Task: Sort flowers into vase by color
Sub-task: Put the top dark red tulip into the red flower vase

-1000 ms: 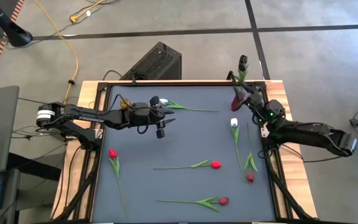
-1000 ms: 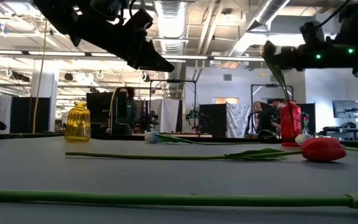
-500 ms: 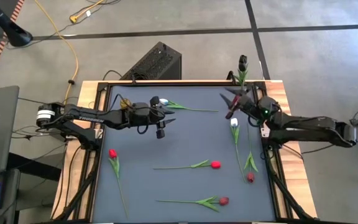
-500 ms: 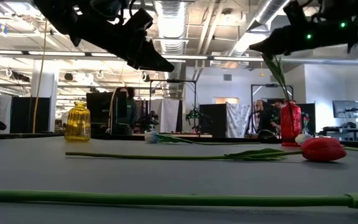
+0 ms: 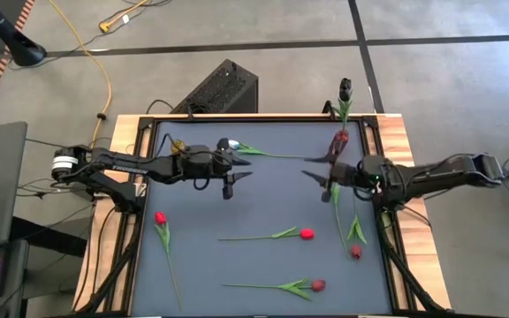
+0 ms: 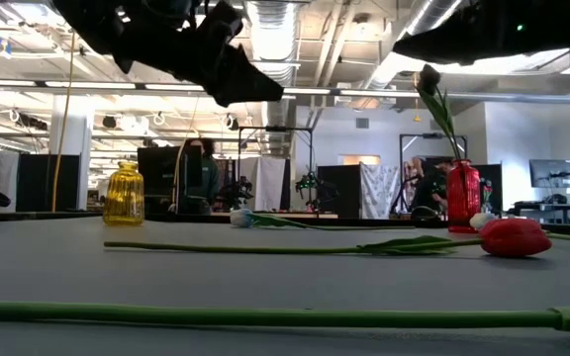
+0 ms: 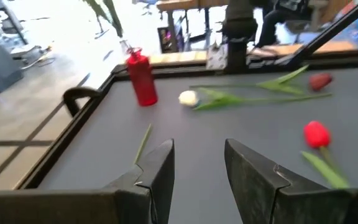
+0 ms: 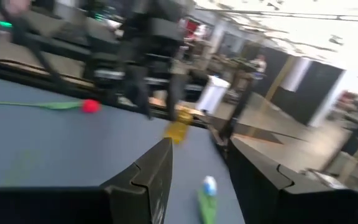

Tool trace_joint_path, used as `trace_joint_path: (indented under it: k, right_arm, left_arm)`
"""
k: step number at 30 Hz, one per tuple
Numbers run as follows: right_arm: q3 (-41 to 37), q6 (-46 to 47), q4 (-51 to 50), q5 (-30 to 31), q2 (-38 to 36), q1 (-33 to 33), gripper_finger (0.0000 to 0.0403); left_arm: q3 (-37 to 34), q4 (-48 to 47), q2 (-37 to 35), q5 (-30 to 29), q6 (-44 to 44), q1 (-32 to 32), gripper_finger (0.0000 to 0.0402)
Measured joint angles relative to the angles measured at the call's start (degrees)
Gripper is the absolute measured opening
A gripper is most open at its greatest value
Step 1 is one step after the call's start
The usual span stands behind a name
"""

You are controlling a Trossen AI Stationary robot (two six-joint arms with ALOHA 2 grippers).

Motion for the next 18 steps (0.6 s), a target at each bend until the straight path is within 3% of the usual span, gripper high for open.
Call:
trace_joint_path:
  k: [10,18]
  right_arm:
    - [0.4,5.3,4.9,0.0,9.5,10.7,0.018]
    - [7.3,6.0,5.1,0.0,22.8,18.1,0.018]
  left_arm:
    - [0.0,1.1,0.0,1.1,-0.4,-3.0,0.013]
    - [0.0,1.0,0.0,1.2,-3.6,-7.7,0.013]
